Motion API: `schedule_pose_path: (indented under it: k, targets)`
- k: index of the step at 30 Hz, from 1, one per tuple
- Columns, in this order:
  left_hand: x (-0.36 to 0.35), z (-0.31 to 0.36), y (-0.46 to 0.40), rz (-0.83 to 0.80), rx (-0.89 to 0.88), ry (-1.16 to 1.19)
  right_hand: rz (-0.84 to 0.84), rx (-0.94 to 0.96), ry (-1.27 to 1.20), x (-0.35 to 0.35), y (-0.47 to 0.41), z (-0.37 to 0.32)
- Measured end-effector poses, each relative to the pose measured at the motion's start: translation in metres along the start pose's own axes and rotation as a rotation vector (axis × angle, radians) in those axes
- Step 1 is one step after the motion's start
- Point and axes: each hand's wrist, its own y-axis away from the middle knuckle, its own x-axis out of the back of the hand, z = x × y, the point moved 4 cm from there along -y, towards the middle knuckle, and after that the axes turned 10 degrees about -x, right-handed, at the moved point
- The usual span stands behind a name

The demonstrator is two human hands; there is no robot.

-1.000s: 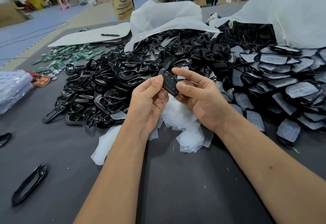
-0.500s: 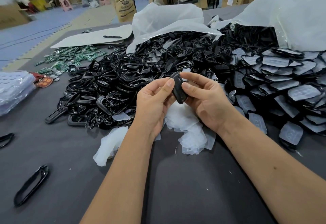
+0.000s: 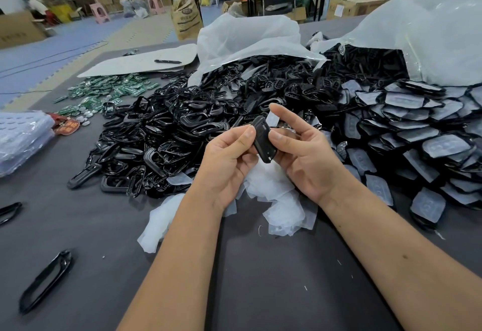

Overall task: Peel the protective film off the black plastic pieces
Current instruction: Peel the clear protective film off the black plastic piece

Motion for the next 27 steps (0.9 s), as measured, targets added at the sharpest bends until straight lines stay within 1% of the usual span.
schedule_pose_path:
  k: [6,8,10,12,14,18,21,23,25,27]
  targets:
    - [-0.004,0.001,0.002,-0.1,0.014,0.097,-0.097,-0.018,-0.032,-0.003,-0.001,0.003]
    - [-0.003,0.003,0.003,-0.061,0.004,0.095,-0.089,-0.015,-0.022,-0.004,-0.001,0.003]
    - [-0.001,0.005,0.001,0.009,-0.019,0.032,-0.043,0.021,0.042,-0.004,-0.001,-0.001]
    - [0.0,0.006,0.003,0.074,-0.031,-0.03,0.048,0.106,0.219,-0.003,0.001,-0.009]
    - [-0.006,0.005,0.005,0.095,-0.031,-0.028,0.18,0.236,0.489,-0.002,0.005,-0.023]
    - [-0.046,0.007,-0.002,0.027,-0.037,-0.012,0.486,0.52,0.911,0.007,0.022,-0.07]
    - [-0.098,0.002,-0.011,-0.09,-0.079,-0.094,0.693,0.702,1.209,0.019,0.043,-0.107]
    - [-0.134,-0.008,-0.015,-0.138,-0.1,-0.181,0.787,0.751,1.364,0.026,0.054,-0.124]
    - [-0.164,-0.021,-0.016,-0.149,-0.114,-0.274,0.864,0.75,1.501,0.036,0.064,-0.137]
    - [-0.184,-0.029,-0.018,-0.171,-0.208,-0.472,0.929,0.699,1.607,0.049,0.07,-0.149]
